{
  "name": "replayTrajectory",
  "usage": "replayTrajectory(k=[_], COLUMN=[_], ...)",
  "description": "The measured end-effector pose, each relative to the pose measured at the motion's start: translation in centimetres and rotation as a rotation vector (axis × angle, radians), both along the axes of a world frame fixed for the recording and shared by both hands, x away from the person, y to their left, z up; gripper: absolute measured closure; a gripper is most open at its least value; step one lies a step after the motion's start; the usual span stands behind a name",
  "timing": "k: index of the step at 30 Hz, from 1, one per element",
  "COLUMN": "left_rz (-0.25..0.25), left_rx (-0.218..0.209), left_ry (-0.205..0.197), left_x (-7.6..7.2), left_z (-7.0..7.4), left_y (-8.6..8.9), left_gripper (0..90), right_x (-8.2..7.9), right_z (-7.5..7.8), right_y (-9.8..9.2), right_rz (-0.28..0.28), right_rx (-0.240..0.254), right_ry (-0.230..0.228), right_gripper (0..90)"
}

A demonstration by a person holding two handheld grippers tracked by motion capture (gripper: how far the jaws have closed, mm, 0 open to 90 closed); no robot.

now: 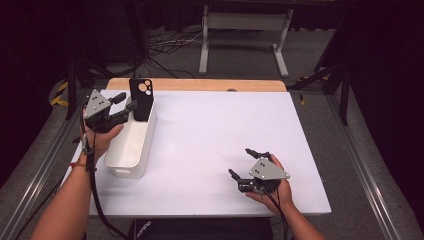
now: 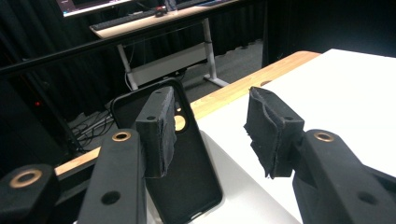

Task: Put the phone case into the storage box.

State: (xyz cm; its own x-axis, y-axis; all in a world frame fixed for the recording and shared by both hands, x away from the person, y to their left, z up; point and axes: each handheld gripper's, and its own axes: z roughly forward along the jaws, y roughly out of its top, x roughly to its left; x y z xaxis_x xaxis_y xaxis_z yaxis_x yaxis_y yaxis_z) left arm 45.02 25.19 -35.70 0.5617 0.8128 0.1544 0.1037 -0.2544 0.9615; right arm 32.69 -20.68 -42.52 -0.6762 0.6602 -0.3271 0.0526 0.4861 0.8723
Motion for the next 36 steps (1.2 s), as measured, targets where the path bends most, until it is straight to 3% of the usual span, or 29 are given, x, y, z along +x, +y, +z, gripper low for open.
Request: replayTrajectory(k=[26,31,36], left_rz=[-0.052,-0.053,-0.055], left_rx=[0.009,-0.001,0.015], left_ry=[-0.037,-0.033,-0.015], left_x=[-1.7,-1.9,-1.8], left_z=[0.3,0.3,0.1], left_y=[-2.1,-2.2,-2.6], left_gripper=[35.4,27.2,18.3], right_x=[-0.3,-0.3,-0.3], right_z=[0.2,0.2,0.2], right_y=[0.2,0.1,0.2], right_rz=[0.006,0.005,0.007], right_rx=[0.003,0.002,-0.002], right_ry=[-0.001,-0.001,-0.001], right_gripper=[19.2,19.2,19.1])
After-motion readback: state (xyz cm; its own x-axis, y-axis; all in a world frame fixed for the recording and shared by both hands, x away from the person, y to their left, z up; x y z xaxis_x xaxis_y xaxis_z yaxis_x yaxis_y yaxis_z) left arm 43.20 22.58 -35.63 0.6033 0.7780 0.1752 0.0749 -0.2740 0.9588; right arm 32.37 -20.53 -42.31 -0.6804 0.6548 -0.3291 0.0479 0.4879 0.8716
